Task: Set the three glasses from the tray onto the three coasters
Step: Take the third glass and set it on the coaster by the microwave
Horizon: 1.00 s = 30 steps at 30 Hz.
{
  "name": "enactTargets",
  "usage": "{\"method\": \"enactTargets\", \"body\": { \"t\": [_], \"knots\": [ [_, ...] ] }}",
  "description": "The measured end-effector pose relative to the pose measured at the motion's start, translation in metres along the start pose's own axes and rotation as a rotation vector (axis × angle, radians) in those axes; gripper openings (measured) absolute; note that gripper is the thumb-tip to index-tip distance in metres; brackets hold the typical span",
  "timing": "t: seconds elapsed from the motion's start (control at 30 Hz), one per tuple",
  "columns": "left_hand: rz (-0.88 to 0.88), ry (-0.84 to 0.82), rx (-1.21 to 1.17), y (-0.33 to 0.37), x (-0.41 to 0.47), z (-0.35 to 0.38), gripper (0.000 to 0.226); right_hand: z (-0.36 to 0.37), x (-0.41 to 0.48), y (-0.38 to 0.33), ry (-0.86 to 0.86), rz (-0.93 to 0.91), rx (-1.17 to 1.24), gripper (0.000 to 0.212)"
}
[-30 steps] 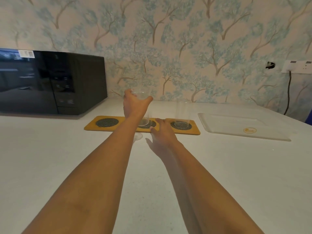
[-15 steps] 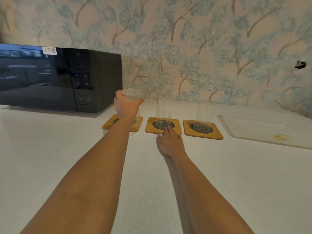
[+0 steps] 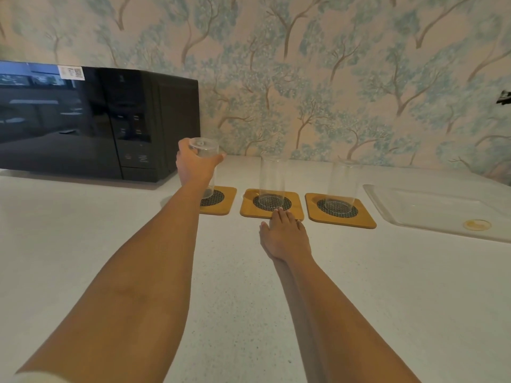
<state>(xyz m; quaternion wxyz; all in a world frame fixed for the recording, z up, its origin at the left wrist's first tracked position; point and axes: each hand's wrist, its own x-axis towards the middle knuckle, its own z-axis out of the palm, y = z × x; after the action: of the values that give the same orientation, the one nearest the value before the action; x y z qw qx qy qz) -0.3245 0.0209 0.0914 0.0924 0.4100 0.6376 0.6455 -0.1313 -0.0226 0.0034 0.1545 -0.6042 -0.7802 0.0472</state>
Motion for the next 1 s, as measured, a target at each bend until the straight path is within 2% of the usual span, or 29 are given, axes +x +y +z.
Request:
{"method": "enactTargets", "body": {
  "t": [0.77, 1.0],
  "knots": [
    [-0.071, 0.01, 0.054, -0.036, 0.024, 0.022, 0.08, 0.002, 0.001, 0.0, 0.008, 0.017, 0.02, 0.06],
    [-0.092, -0.065, 0.057, -0.042, 0.024, 0.024, 0.087, 0.002, 0.001, 0.0, 0.012, 0.019, 0.036, 0.06]
  ]
}}
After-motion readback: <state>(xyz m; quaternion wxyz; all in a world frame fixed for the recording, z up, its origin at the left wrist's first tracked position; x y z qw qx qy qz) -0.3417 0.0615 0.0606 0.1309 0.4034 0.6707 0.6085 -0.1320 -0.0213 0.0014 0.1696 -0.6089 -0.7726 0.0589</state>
